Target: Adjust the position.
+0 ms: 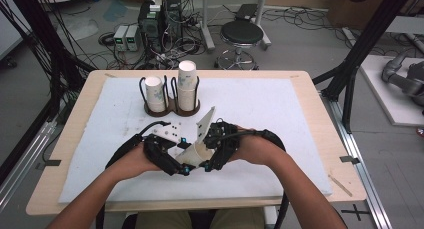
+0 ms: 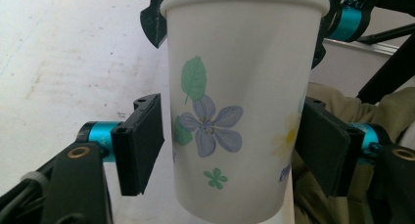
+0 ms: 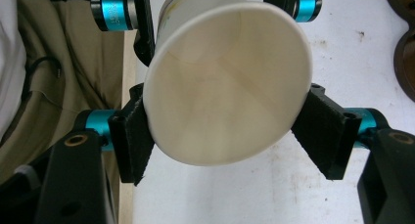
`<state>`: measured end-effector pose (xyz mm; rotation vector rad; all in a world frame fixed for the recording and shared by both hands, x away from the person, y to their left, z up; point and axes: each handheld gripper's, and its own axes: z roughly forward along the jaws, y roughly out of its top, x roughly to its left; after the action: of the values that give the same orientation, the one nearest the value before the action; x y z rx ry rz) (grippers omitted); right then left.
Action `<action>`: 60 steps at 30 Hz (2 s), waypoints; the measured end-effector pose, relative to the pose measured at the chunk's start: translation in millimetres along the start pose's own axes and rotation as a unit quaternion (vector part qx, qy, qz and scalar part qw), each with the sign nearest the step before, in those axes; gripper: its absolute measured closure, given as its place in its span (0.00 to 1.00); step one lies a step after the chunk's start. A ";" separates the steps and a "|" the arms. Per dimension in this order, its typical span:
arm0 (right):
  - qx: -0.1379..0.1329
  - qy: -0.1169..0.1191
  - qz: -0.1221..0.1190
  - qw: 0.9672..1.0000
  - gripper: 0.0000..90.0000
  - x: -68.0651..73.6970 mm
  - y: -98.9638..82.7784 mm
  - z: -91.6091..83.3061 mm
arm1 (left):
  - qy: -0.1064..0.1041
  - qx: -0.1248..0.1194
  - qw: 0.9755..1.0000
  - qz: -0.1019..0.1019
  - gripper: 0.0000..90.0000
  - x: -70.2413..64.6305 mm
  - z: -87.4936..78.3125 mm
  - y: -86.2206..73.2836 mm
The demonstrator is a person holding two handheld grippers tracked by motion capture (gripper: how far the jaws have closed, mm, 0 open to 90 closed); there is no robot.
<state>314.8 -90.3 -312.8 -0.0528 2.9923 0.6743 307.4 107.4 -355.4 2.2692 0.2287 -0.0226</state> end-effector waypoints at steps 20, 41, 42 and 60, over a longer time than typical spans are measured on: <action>-0.028 0.009 0.016 0.999 0.27 -3.3 -0.8 -0.7 | -0.005 -0.010 1.000 -0.002 0.40 3.2 1.8 -4.9; -0.242 -0.071 0.165 0.954 0.24 -4.3 -87.1 -17.8 | 0.097 -0.168 0.977 -0.089 0.37 23.9 -31.9 -76.1; -0.245 -0.073 0.173 0.951 0.25 -4.0 -92.0 -16.1 | 0.103 -0.178 0.975 -0.089 0.37 24.0 -33.1 -80.2; -0.274 -0.152 0.263 0.913 0.24 18.0 -160.9 5.7 | 0.185 -0.256 0.944 -0.095 0.36 24.0 -51.3 -118.2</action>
<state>305.2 -233.5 -388.0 0.7702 2.4217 1.4020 307.5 225.1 -413.1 1.7094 0.5802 0.3293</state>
